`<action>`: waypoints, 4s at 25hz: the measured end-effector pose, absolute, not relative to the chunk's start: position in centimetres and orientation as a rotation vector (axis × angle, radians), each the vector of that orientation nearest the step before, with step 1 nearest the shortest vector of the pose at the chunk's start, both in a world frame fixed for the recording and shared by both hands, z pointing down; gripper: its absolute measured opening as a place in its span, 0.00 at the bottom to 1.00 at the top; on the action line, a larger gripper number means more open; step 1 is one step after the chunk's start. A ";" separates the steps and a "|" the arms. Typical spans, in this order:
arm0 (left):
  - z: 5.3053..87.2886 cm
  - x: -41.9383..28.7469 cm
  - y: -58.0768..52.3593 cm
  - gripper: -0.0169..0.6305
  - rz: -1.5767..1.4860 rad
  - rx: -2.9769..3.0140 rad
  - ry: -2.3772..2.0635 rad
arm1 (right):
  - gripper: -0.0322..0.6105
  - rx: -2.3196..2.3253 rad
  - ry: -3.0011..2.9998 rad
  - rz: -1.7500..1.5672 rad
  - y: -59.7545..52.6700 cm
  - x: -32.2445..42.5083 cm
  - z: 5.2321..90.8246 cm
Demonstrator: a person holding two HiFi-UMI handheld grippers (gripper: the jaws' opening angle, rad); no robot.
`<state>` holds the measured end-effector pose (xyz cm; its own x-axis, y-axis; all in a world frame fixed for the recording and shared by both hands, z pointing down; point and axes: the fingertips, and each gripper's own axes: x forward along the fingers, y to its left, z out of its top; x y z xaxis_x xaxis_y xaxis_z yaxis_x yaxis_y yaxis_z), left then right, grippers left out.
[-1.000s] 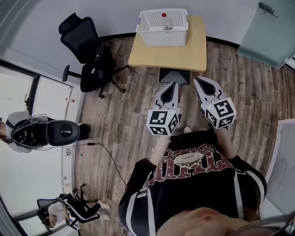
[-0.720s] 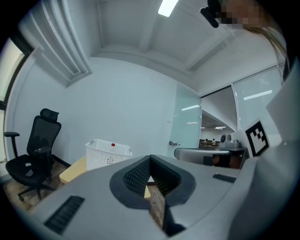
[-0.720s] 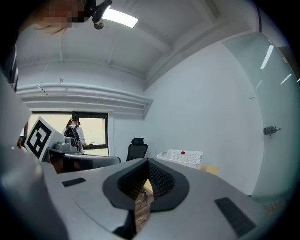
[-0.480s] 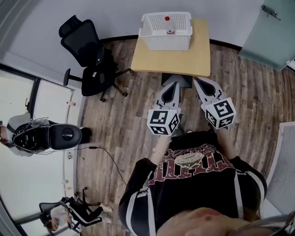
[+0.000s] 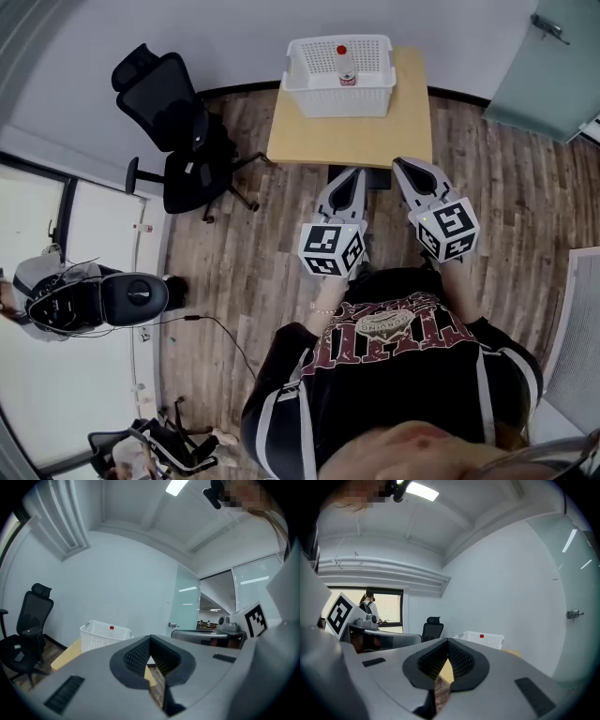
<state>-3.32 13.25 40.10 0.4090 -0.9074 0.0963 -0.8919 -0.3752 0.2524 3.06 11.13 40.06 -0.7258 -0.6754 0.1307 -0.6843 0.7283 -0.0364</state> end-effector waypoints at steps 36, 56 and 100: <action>41.0 -7.9 6.9 0.10 -0.070 2.457 -1.476 | 0.08 1.211 -2.752 0.088 5.3 -1.1 40.9; 39.9 -6.4 -2.0 0.10 -0.052 2.397 -1.538 | 0.08 1.149 -2.773 0.144 -4.2 0.6 39.9; 41.1 -7.4 -13.4 0.10 -0.049 2.317 -1.606 | 0.08 1.056 -2.782 0.162 -15.7 -0.3 41.1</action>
